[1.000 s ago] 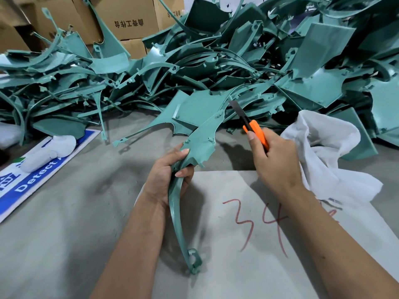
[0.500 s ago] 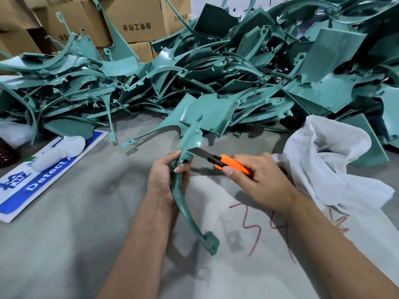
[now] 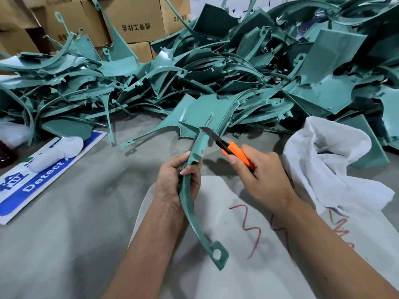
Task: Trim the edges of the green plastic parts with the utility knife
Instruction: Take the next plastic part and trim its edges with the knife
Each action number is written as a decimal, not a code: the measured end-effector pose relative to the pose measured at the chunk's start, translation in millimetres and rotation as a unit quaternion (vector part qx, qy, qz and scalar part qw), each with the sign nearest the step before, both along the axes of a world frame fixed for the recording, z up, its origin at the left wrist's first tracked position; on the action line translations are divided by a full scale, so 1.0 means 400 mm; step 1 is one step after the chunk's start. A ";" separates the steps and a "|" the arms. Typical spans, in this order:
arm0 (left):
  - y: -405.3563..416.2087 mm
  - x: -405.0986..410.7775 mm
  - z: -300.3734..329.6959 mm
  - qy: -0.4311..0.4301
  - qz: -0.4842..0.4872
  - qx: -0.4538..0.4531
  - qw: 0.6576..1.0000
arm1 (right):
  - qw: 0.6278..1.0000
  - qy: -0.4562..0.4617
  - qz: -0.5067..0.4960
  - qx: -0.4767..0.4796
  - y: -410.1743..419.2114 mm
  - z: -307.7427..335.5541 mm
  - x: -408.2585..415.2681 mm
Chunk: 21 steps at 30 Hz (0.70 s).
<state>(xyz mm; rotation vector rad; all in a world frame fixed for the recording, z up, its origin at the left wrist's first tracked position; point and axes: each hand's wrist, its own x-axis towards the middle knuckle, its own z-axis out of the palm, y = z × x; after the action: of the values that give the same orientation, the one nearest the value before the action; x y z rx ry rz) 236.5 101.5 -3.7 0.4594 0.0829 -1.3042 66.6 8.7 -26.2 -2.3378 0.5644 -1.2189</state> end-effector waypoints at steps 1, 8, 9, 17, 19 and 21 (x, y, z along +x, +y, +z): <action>-0.001 -0.005 0.000 0.020 0.002 -0.003 1.000 | 1.000 -0.004 0.000 -0.003 0.000 0.000 0.000; -0.007 -0.030 0.007 0.089 -0.002 -0.020 0.996 | 1.000 -0.011 -0.027 -0.006 0.003 -0.007 0.005; -0.006 -0.033 0.009 0.093 -0.003 -0.022 0.995 | 1.000 -0.007 -0.025 -0.002 0.003 -0.009 0.007; -0.001 -0.029 0.011 0.140 -0.002 -0.032 0.990 | 0.999 0.035 0.011 0.004 0.004 -0.014 0.014; 0.000 -0.028 0.010 0.140 -0.005 -0.030 0.990 | 0.999 0.028 0.031 0.003 -0.002 -0.009 0.004; -0.001 -0.021 0.009 0.139 -0.005 -0.021 0.990 | 0.998 0.039 0.045 -0.011 -0.010 -0.005 -0.005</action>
<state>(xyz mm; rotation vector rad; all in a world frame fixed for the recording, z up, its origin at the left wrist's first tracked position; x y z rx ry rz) 228.0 101.1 -0.1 0.2392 0.2862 -1.3702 64.6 4.9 -28.2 -2.4106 0.4691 -1.1035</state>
